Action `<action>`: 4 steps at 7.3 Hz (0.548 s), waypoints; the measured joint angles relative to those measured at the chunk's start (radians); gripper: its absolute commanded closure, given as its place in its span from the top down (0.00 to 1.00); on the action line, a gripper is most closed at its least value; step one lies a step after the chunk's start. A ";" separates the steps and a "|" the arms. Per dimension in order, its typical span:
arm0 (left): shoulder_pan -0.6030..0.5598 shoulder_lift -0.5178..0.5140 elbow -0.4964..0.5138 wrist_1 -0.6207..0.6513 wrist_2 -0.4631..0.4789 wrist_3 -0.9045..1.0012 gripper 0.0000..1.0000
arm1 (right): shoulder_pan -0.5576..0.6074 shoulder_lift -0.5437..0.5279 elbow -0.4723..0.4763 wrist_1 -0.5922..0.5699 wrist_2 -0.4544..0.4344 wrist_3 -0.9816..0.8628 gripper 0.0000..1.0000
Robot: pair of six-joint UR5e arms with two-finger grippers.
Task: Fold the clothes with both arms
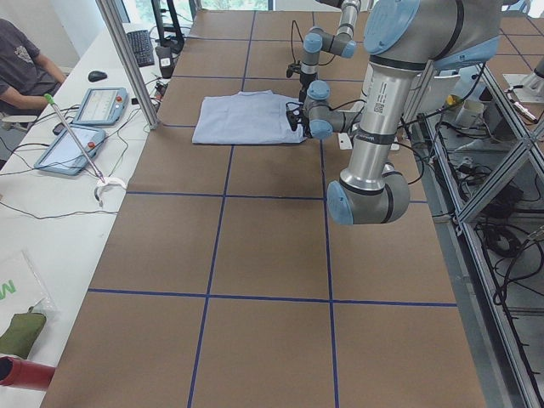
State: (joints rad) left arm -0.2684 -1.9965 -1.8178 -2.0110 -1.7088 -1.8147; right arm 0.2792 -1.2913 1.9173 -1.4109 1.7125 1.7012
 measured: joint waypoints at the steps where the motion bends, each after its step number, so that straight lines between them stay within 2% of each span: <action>1: 0.000 0.000 0.000 0.000 0.000 0.000 0.00 | -0.001 0.001 -0.001 0.000 0.001 0.000 0.76; 3: 0.000 0.001 -0.001 0.000 0.000 0.000 0.00 | -0.002 0.002 -0.002 0.000 0.001 0.004 0.60; 4: 0.000 0.001 -0.001 0.000 0.000 0.000 0.00 | -0.002 0.002 -0.002 0.000 0.001 0.006 0.58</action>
State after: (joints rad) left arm -0.2685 -1.9957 -1.8189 -2.0110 -1.7088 -1.8147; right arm 0.2767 -1.2892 1.9153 -1.4113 1.7134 1.7074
